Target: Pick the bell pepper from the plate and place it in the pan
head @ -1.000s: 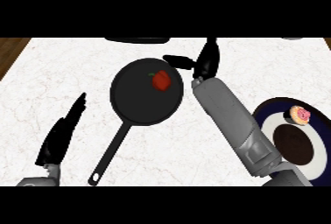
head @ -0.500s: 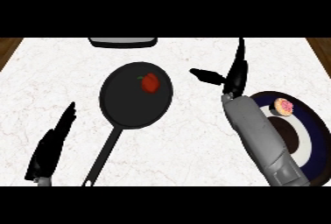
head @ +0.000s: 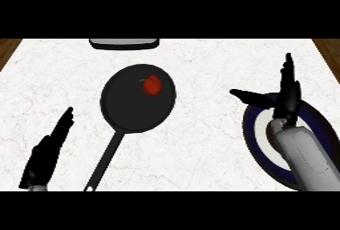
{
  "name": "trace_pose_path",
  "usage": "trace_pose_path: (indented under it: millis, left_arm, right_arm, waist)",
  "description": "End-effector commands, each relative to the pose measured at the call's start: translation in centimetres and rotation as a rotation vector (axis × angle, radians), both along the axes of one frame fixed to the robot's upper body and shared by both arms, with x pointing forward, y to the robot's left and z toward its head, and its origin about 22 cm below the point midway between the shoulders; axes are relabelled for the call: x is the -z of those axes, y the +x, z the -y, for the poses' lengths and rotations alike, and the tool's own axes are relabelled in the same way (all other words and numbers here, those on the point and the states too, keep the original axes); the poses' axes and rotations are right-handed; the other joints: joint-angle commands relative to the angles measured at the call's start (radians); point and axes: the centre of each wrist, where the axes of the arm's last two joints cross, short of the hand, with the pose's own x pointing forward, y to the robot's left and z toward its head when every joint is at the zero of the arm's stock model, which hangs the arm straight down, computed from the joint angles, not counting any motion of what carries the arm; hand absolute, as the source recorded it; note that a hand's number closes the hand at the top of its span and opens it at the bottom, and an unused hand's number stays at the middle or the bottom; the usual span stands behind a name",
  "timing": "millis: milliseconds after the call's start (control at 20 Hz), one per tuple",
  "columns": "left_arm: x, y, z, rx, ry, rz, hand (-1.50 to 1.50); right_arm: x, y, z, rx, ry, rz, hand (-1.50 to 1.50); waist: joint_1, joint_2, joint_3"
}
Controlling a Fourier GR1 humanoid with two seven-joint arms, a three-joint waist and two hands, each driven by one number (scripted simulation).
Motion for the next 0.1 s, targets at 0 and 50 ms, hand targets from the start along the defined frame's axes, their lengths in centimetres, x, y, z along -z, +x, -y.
trace_pose_path:
  millis: [0, 50]
  left_arm:
    - [-0.4, -0.2, 0.8, 0.014, -0.013, -0.014, 0.0]
    - [0.1, -1.1, 1.3, -0.005, 0.007, 0.008, 0.0]
  right_arm:
    - [-0.5, -2.8, 2.2, -0.012, -0.004, 0.02, -1.5]
    - [-0.8, -3.6, 4.6, -0.02, -0.017, -0.002, -1.5]
  waist:
    - [0.005, 0.002, 0.0]
    - [0.002, 0.001, 0.0]
